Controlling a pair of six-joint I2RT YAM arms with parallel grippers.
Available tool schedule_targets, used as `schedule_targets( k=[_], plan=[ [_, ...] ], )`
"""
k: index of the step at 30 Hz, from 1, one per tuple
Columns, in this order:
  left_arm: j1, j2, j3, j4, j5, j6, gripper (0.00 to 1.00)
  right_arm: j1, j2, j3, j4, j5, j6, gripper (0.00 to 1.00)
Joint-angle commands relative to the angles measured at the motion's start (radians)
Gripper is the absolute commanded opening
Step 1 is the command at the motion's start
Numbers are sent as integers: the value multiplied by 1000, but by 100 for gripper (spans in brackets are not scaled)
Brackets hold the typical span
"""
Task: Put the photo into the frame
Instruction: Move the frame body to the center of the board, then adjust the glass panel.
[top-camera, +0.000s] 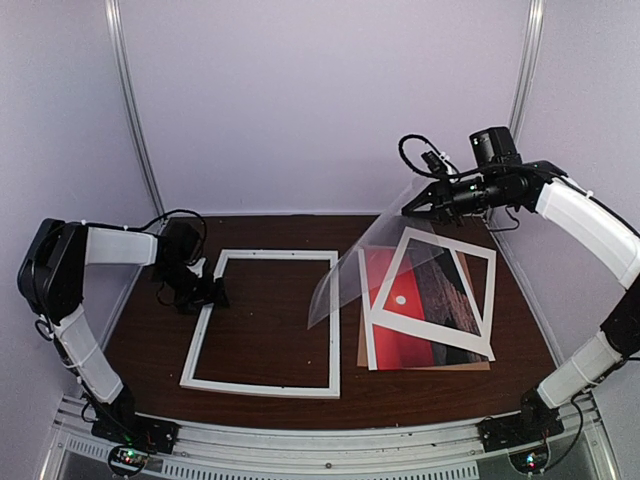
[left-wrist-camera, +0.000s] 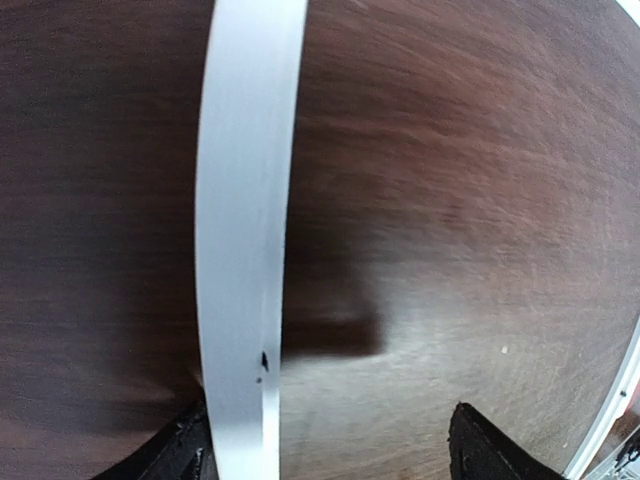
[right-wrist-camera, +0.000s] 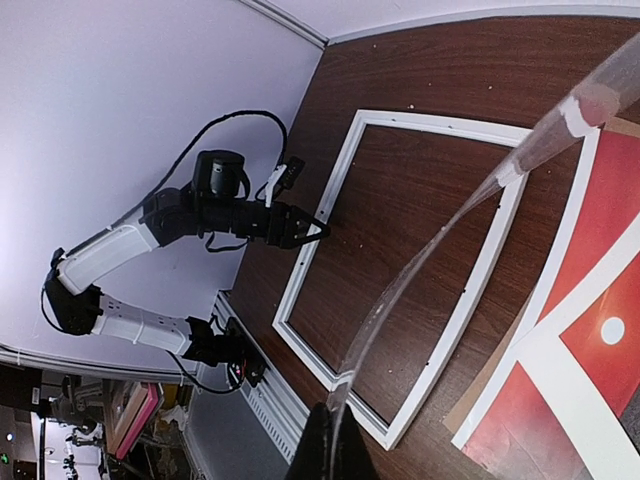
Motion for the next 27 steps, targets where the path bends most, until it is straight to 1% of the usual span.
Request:
schedule_targets(
  k=[1, 5, 8, 10, 15, 19, 22, 25, 27],
  plan=[
    [-72, -15, -14, 44, 35, -67, 82, 38, 18, 73, -9, 27, -13, 0],
    [-115, -37, -20, 66, 56, -112, 82, 76, 45, 135, -30, 40, -20, 0],
    [-119, -85, -25, 78, 70, -131, 82, 110, 76, 185, -44, 48, -24, 0],
    [-119, -120, -17, 64, 52, -132, 83, 139, 101, 233, -56, 54, -26, 0],
    [-109, -181, 35, -8, -48, -101, 87, 226, 172, 389, -88, 72, -31, 0],
    [-74, -203, 44, -18, -44, -94, 87, 278, 206, 470, -111, 80, -35, 0],
    [-60, -222, 44, -19, -52, -87, 88, 289, 187, 440, -117, 99, -36, 0],
    [-51, -225, 49, -26, -56, -77, 88, 283, 138, 302, -115, 148, -30, 0],
    [-50, -225, 52, -28, -59, -71, 88, 266, 103, 169, -83, 161, 0, 0]
  ],
)
